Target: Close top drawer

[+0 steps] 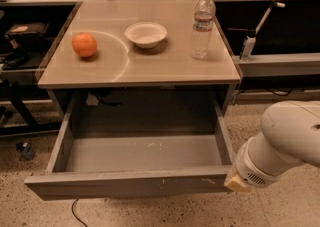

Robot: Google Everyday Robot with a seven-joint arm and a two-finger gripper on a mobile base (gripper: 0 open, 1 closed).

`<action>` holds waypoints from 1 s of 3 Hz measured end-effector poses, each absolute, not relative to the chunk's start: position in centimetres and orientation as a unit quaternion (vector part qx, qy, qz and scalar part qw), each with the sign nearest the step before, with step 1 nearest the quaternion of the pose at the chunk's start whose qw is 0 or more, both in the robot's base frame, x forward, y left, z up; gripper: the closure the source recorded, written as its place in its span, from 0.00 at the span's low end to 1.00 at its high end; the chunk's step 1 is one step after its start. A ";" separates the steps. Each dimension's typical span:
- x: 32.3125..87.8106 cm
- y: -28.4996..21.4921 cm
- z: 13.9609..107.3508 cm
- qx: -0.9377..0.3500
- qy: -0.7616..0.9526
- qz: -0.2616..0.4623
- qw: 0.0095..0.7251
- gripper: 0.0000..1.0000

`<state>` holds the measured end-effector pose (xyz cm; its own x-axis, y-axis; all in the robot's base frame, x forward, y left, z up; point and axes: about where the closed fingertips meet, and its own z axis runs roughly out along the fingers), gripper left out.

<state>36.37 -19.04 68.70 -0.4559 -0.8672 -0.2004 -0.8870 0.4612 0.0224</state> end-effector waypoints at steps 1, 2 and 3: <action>37.6 -18.0 66.9 -0.509 0.854 0.070 0.083 1.00; 38.3 -17.6 65.5 -0.504 0.856 0.075 0.083 1.00; 39.2 -17.9 65.5 -0.501 0.858 0.071 0.088 1.00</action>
Offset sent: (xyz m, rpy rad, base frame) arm 0.0296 0.0182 -0.0483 0.0418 0.0206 -0.0378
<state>39.22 -17.89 65.47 -0.4834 -0.8469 -0.2216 -0.8717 0.4888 0.0335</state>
